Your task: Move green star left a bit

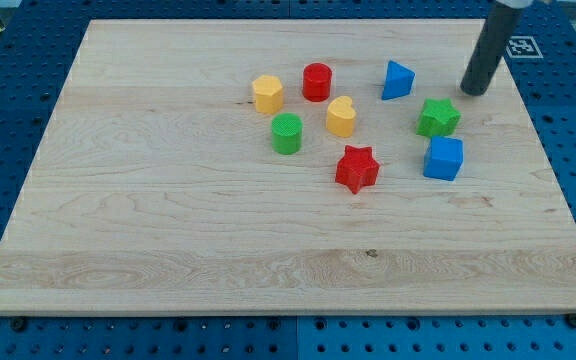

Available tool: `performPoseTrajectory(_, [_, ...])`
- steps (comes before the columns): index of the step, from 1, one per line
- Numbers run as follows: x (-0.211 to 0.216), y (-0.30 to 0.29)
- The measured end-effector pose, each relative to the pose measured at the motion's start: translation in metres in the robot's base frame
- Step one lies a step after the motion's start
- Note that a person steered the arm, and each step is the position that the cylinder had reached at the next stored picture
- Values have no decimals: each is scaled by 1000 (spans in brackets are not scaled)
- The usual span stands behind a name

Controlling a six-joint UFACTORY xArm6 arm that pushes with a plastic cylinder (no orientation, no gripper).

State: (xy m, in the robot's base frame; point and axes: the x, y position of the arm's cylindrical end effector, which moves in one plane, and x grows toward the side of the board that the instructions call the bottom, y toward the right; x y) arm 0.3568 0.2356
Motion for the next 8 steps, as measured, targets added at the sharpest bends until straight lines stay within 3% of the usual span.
performPoseTrajectory(2, [46,-5])
performPoseTrajectory(8, [33,-52])
